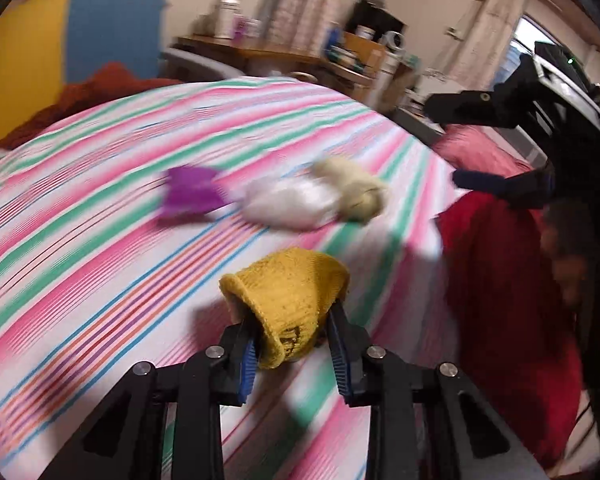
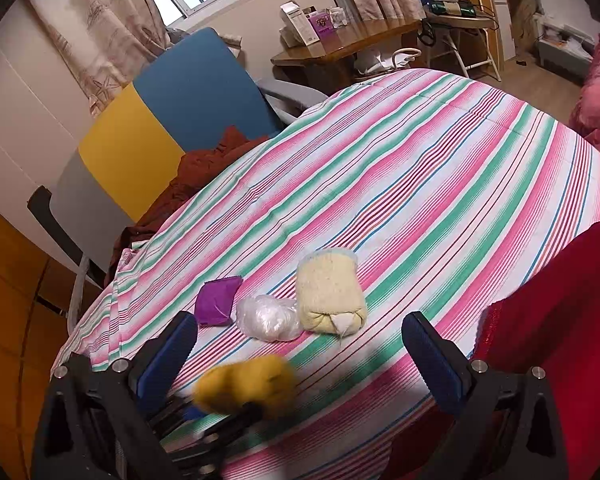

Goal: Organize objects
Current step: 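Grasp the yellow knit pouch with the left gripper, then grasp the purple packet with right gripper while left holds the yellow pouch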

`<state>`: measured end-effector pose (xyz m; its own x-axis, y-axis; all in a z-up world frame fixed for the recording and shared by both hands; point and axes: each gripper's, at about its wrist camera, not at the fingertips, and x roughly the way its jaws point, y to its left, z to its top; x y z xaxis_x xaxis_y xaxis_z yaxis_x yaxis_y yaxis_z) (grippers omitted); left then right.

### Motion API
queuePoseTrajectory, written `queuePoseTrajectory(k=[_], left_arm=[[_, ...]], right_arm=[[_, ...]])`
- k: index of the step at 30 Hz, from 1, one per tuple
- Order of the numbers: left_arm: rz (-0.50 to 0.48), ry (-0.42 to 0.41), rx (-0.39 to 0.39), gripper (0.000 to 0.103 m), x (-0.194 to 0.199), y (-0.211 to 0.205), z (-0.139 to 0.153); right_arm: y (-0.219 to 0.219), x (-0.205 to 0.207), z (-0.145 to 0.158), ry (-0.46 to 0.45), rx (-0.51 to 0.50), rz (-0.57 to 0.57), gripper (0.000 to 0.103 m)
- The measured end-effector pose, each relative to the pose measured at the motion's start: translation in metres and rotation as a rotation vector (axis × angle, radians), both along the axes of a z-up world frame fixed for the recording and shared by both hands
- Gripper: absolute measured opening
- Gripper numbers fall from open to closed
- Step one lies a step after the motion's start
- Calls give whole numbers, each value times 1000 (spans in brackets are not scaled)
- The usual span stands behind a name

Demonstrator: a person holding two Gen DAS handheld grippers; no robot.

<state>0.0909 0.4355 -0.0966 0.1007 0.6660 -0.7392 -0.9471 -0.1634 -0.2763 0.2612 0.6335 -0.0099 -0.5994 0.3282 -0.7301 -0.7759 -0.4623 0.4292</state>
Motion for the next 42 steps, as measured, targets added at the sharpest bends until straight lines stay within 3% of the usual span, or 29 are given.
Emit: queuePoseTrajectory(k=[7,11,18,25,32,40,42], left_arm=[[265,63,23,28,-43,-90,3],[382,122,27,27,-60,-119,-1],[373,178,57,26,-57,-126,-13],[374,88,79,26,-67,-129,-17],[374,101,86,26,-62,-132,-17],[373,99,90,26,-63,-133,-17],[373,99,90,26,-63,-133,-17]], right_arm=[[0,-4,-1,-27,-3,7,103],[0,-6,-2,-48,-5,8,103],[-1,-9,-3,-86,-3,0,103],[-1,-11,-3,-127,5,-10,102],[-5,-28,0,-192,13,11,102],[-26,-115,0,-219,38,198,102],[-29,-141,-5,-244,47,238,96]])
